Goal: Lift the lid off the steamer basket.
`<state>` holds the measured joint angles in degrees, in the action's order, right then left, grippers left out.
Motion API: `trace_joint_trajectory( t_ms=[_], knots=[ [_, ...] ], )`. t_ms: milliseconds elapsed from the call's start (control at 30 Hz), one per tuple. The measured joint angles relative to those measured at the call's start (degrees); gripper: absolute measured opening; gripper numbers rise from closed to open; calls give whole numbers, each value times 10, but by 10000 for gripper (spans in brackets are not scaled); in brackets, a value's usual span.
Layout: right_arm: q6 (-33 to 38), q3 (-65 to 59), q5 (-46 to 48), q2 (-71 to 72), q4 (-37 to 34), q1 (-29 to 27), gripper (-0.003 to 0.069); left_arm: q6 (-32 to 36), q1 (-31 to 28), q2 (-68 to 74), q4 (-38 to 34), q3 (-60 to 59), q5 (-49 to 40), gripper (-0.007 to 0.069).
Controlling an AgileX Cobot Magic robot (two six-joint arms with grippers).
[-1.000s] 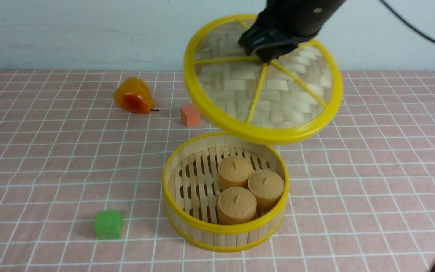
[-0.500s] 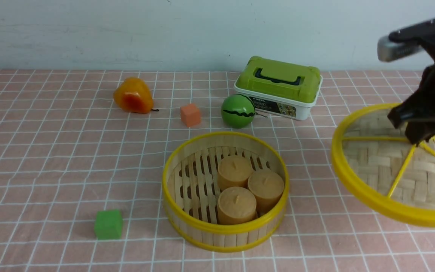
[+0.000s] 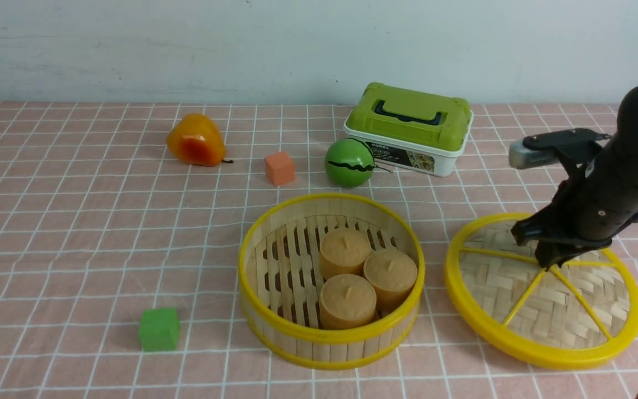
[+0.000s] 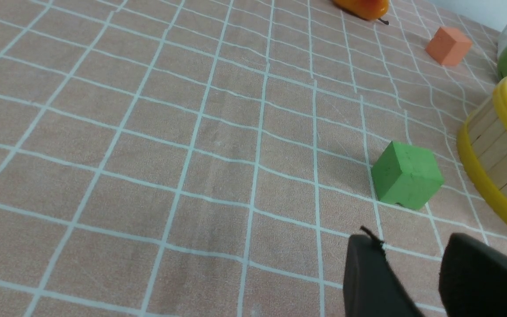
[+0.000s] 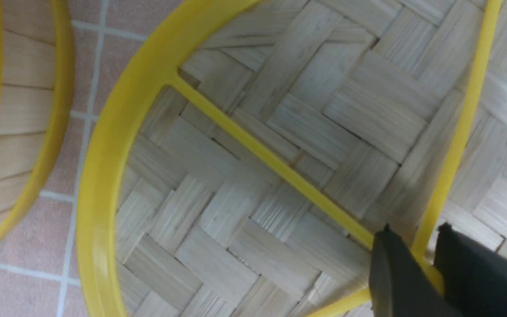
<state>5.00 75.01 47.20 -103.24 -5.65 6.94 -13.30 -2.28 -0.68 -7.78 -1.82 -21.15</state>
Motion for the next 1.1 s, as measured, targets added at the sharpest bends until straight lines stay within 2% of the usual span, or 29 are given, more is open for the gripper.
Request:
trace_joint_trajectory(
  t_ms=[133, 433, 600, 700, 833, 867, 900, 933, 967, 1100],
  knots=[
    [0, 0, -7, -17, -1, 0, 114, 0, 0, 0, 0, 0, 0, 239],
    [0, 0, 11, -16, -6, 0, 342, 0, 0, 0, 0, 0, 0, 239],
    [5, 0, 47, 36, -22, 0, 361, 0, 0, 0, 0, 0, 0, 239],
    [42, 0, 53, 119, -53, 0, 317, 0, 0, 0, 0, 0, 0, 239],
    [91, -2, 52, 228, -112, 0, 187, 0, 0, 0, 0, 0, 0, 239],
    [93, -2, 51, 234, -112, 0, 178, 0, 0, 0, 0, 0, 0, 239],
    [103, -7, 51, 261, -126, 0, 138, 0, 0, 0, 0, 0, 0, 239],
    [122, -21, 48, 307, -152, 0, 63, 0, 0, 0, 0, 0, 0, 239],
    [129, -30, 45, 327, -163, 0, 33, 0, 0, 0, 0, 0, 0, 239],
    [140, -94, 33, 425, -191, 0, -20, 0, 0, 0, 0, 0, 0, 239]
  ],
)
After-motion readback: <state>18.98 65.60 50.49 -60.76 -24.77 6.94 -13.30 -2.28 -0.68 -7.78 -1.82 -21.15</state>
